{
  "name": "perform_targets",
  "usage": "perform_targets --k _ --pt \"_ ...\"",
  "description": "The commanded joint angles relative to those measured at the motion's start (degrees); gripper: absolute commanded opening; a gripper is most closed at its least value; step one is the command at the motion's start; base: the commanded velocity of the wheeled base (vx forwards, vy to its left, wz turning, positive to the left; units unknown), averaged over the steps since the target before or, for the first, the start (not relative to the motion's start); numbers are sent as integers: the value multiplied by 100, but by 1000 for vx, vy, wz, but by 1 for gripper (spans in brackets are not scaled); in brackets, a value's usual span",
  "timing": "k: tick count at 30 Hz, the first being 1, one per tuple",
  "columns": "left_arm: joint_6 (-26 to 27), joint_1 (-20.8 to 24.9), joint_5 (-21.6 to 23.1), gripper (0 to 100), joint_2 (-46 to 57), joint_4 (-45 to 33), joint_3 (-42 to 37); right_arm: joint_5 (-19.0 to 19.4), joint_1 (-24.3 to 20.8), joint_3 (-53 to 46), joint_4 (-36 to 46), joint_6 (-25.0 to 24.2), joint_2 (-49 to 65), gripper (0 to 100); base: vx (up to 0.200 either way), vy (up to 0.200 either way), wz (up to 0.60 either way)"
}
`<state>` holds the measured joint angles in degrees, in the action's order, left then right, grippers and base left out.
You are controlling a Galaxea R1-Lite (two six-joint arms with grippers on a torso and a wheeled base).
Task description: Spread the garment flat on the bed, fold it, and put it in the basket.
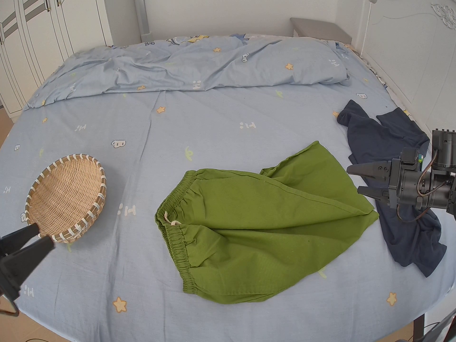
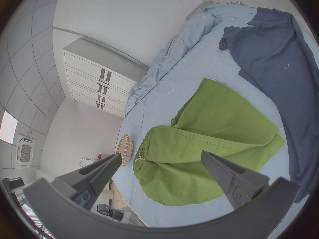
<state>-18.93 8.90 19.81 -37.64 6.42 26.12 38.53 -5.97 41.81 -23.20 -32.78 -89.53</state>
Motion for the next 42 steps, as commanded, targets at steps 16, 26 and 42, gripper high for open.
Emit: perform_targets --k 16,26,42 --pt "891 710 3583 100 -9252 8349 -2612 -74 -9 -253 167 923 -399 100 0 0 0" --pt "856 824 3530 100 -9340 8358 -2604 -74 8 -244 158 923 -399 100 0 0 0" --pt "645 868 3249 100 -8918 8358 -2419 -83 -18 -253 140 923 -390 100 0 0 0"
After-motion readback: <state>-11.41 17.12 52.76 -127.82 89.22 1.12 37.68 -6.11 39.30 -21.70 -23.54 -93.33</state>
